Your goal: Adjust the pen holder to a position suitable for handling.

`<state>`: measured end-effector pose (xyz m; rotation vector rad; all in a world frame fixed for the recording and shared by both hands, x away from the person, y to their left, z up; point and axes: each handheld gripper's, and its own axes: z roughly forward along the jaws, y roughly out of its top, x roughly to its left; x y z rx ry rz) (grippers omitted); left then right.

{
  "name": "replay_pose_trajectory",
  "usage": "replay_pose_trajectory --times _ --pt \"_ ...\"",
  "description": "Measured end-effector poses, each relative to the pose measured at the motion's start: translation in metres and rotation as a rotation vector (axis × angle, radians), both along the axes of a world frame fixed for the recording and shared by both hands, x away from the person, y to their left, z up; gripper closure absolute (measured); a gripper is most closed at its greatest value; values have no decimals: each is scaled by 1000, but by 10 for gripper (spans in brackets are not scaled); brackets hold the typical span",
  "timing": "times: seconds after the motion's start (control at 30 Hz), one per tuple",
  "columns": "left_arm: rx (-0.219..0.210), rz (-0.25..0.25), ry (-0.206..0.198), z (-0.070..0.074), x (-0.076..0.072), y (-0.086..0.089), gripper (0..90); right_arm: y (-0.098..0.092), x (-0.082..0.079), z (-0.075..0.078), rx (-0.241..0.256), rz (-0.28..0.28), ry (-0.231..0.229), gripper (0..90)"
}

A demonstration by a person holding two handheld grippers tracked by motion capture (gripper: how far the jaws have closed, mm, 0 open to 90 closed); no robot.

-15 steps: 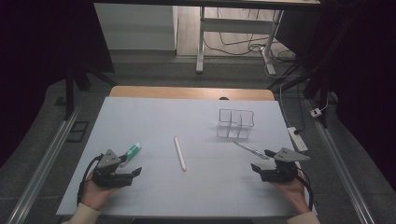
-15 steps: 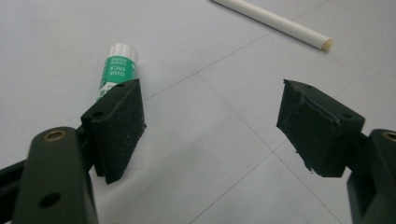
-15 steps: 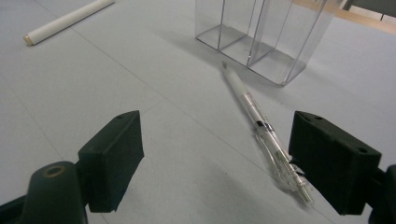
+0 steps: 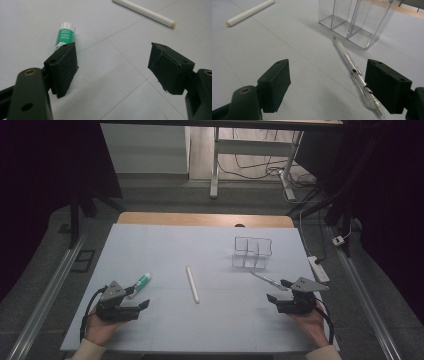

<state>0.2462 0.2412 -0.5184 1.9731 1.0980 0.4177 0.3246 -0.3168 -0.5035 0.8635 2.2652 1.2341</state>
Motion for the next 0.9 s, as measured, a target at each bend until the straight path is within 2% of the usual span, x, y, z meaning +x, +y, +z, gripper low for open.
replay_pose_trajectory --times 0.17,0.3,0.9 --pt "-1 5 -13 2 -1 -1 237 1 1 0 -20 1 9 210" --pt "1 5 -14 2 0 -2 238 1 2 1 -3 -4 11 218" --pt "12 2 -7 1 4 -4 237 7 8 4 -17 -2 24 232"
